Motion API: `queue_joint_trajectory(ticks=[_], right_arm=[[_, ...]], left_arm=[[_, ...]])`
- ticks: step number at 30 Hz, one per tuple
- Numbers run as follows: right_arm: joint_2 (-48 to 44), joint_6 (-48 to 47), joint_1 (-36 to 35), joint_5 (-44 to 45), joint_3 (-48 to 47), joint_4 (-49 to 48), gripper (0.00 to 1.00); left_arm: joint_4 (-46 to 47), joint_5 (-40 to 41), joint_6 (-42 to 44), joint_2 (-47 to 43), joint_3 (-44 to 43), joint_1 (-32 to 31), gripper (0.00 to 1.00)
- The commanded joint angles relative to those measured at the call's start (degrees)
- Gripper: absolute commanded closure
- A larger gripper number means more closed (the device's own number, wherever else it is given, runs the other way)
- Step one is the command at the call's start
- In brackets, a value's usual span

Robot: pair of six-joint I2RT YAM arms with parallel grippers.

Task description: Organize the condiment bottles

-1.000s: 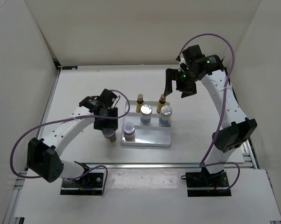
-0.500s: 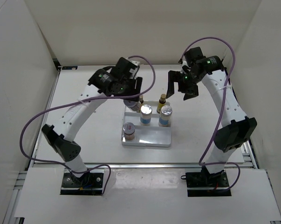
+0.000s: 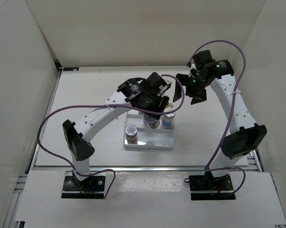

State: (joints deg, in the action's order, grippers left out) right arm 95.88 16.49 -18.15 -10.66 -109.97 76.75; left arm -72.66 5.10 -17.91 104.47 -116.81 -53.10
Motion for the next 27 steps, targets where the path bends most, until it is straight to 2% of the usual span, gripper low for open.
queue_joint_trajectory(ticks=[1,6,13,20,27], right_arm=[[-2.4,0.3,0.0,-0.6,0.6,1.0,0.01],[-2.9,0.3,0.0,-0.6,1.9,1.0,0.01],[-4.5,0.3,0.0,0.5,2.9,1.0,0.01],[-5.5,0.3,0.0,1.0,3.5,1.0,0.01],[-6.6,0.3,0.0,3.0,1.4,2.2,0.01]], left_arm=[[1.7,0.4,1.6,1.4,-4.0,-2.2,0.89],[1.7,0.4,1.7,3.6,-4.1,-3.4,0.89],[2.3,0.4,1.0,6.5,0.7,-3.9,0.89],[8.0,-0.9,-0.2,7.0,8.2,-3.9,0.89],[9.2,0.2,-2.0,9.7,9.8,-3.9,0.89]])
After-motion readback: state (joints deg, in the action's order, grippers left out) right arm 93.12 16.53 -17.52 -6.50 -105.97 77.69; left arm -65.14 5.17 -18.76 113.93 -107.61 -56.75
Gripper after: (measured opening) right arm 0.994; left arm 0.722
